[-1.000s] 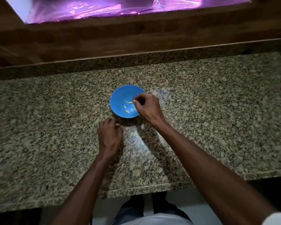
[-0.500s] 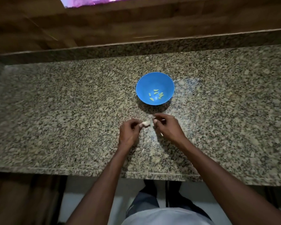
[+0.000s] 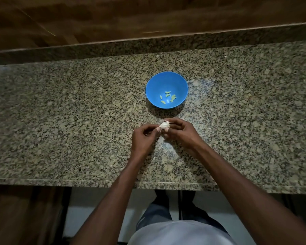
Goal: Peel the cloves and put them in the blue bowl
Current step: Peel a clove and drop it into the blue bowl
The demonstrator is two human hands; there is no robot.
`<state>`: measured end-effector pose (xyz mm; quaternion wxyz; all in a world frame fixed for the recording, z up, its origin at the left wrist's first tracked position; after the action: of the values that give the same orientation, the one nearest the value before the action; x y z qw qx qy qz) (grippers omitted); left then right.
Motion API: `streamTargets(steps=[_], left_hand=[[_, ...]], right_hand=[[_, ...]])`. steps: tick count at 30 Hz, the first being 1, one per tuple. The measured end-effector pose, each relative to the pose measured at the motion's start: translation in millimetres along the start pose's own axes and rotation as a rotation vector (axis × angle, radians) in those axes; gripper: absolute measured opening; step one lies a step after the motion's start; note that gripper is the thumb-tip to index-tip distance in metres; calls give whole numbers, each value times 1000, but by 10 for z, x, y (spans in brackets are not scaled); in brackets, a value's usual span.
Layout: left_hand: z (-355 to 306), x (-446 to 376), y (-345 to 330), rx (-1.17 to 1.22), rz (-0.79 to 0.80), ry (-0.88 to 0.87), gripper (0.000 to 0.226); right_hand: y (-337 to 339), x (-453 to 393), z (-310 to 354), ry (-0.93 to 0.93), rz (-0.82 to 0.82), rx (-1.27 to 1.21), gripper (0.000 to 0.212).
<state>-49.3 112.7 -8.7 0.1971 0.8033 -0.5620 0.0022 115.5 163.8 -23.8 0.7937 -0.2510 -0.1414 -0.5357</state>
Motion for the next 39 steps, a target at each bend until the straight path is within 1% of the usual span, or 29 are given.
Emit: streamTargets(steps=[1, 6, 10, 15, 19, 22, 25, 28, 30, 33, 35, 37, 39], left_hand=[[-3, 1, -11, 2, 5, -3, 13], [11, -21, -44, 3, 26, -3, 13], [-52, -18, -80, 17, 73, -38, 23], [-92, -14, -124, 53, 133, -21, 25], [-85, 28, -143, 104, 93, 22, 19], [-49, 81, -179, 198, 58, 90, 14], [1, 93, -223, 247, 75, 165, 16], [45, 120, -284, 421, 121, 341, 24], [67, 148, -317, 541, 139, 457, 24], [83, 157, -335, 629, 167, 527, 21], [89, 161, -340, 618, 194, 540, 23], [91, 177, -334, 552, 209, 532, 23], [86, 164, -277, 390, 171, 440, 22]], right_hand=[[6, 12, 10, -3, 4, -3, 30], [67, 42, 80, 70, -3, 151, 24], [108, 23, 50, 72, 4, 231, 24], [168, 8, 42, 73, 10, 226, 25], [186, 0, 12, 58, -3, 134, 33], [168, -10, -52, 9, 6, -1, 33], [156, -5, -69, -6, 20, -84, 30], [143, 18, -48, -11, 70, -166, 30], [132, 32, -34, -17, 120, -170, 31], [132, 41, -20, -20, 160, -134, 29], [121, 38, -24, -19, 150, -92, 24], [101, 33, -31, -19, 127, -68, 19], [89, 23, -43, -21, 109, -83, 19]])
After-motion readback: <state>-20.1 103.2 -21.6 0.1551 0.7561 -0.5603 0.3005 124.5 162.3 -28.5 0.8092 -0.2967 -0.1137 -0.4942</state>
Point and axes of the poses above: each hand's wrist, its own x-axis away from the middle knuckle, its own y-axis out of the back of the hand, z = x × y, the point moved 7 cm from there along -x, towards the middle knuckle
